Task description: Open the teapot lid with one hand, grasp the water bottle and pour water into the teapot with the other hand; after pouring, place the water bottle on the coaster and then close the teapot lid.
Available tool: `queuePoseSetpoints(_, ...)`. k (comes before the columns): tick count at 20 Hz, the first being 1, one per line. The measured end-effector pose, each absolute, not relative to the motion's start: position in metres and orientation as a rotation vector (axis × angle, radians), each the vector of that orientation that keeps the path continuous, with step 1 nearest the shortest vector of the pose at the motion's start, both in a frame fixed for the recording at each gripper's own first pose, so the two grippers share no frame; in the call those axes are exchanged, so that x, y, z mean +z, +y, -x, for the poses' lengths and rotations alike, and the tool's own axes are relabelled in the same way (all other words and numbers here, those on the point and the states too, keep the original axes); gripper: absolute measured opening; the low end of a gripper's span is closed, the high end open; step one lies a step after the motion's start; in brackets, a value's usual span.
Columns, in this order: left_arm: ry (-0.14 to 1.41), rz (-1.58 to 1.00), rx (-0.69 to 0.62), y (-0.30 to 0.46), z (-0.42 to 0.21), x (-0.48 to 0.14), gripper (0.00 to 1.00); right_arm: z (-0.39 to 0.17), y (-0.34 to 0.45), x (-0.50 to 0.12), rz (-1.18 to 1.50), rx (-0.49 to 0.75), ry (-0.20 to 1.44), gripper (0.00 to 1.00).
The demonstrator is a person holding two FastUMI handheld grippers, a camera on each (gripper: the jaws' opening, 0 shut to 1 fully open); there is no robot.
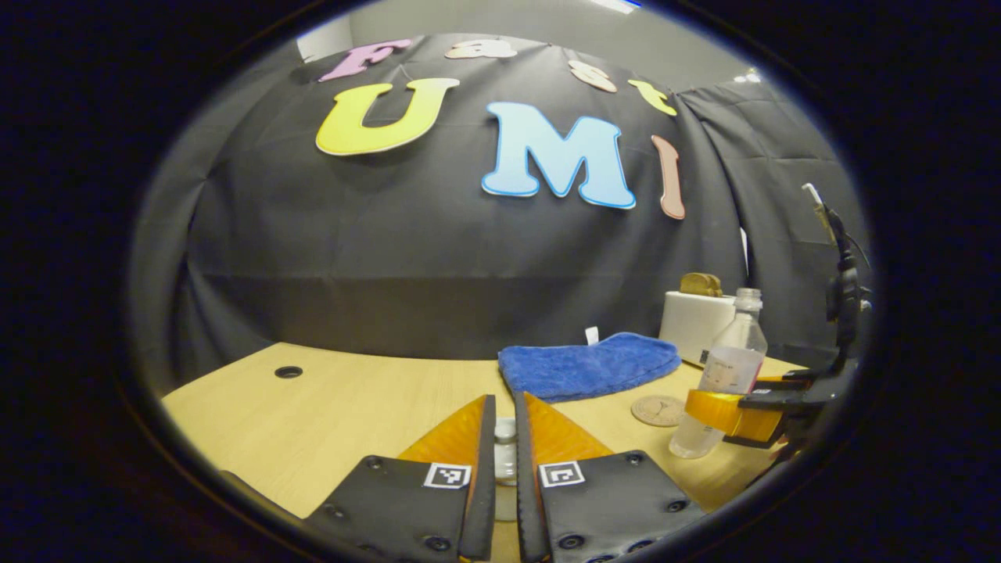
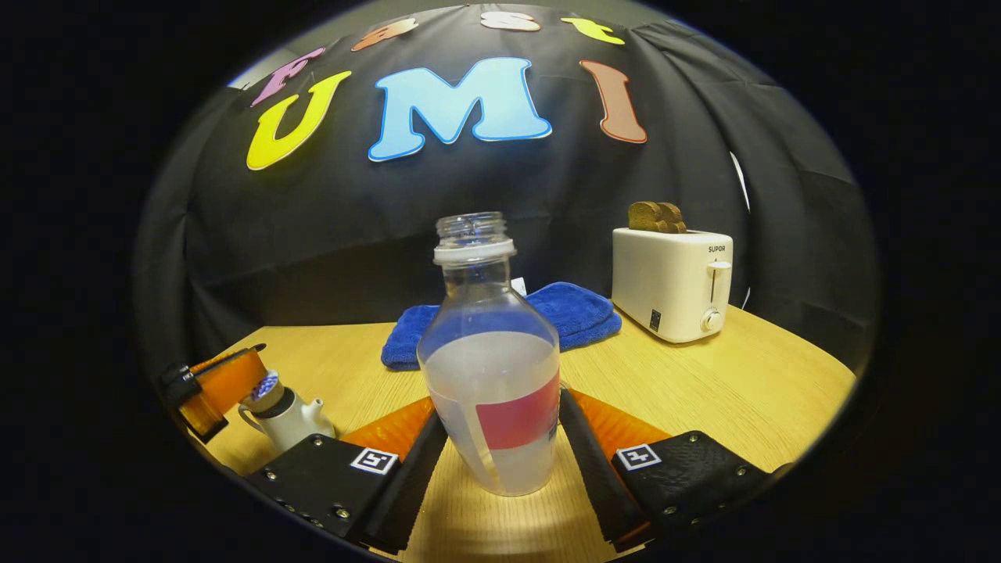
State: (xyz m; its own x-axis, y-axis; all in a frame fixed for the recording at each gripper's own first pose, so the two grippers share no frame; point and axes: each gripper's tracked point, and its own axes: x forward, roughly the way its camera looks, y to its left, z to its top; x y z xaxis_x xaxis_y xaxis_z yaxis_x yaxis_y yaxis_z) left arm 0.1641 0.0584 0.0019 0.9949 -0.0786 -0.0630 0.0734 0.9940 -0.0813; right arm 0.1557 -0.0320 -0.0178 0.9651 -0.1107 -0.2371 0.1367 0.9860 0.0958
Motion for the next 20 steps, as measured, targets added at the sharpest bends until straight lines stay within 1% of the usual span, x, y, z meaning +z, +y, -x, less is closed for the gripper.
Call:
queuePoseSetpoints(1, 0.057, 0.08, -0.069, 0.062, -0.163, 0.005, 0.14, -0.155, -0.032, -0.017, -0.108, -0.126, 0.233, 0.86)
queuePoseSetpoints(5, 0.032, 0.067, -0.029, 0.08, -0.159, 0.01, 0.22, -0.155, -0.032, -0.018, -0.089, -0.129, 0.234, 0.86)
queuePoseSetpoints(11, 0.062, 0.031, 0.031, 0.112, -0.155, -0.008, 0.22, -0.154, -0.033, -0.028, -0.063, -0.131, 0.252, 0.87)
queuePoseSetpoints(12, 0.066, 0.029, 0.039, 0.117, -0.155, -0.01, 0.18, -0.153, -0.034, -0.028, -0.064, -0.132, 0.249, 0.87)
queuePoseSetpoints(14, 0.066, 0.02, 0.055, 0.126, -0.156, -0.012, 0.18, -0.154, -0.035, -0.027, -0.061, -0.134, 0.24, 0.87)
queuePoseSetpoints(15, 0.067, 0.016, 0.061, 0.127, -0.155, -0.014, 0.22, -0.153, -0.035, -0.028, -0.058, -0.134, 0.238, 0.87)
queuePoseSetpoints(16, 0.064, 0.017, 0.071, 0.129, -0.154, -0.014, 0.18, -0.153, -0.034, -0.026, -0.054, -0.134, 0.232, 0.87)
queuePoseSetpoints(19, 0.081, 0.007, 0.074, 0.13, -0.157, -0.022, 0.15, -0.153, -0.032, -0.023, -0.027, -0.129, 0.219, 0.87)
queuePoseSetpoints(20, 0.076, 0.006, 0.074, 0.131, -0.157, -0.021, 0.16, -0.153, -0.031, -0.023, -0.017, -0.127, 0.216, 0.87)
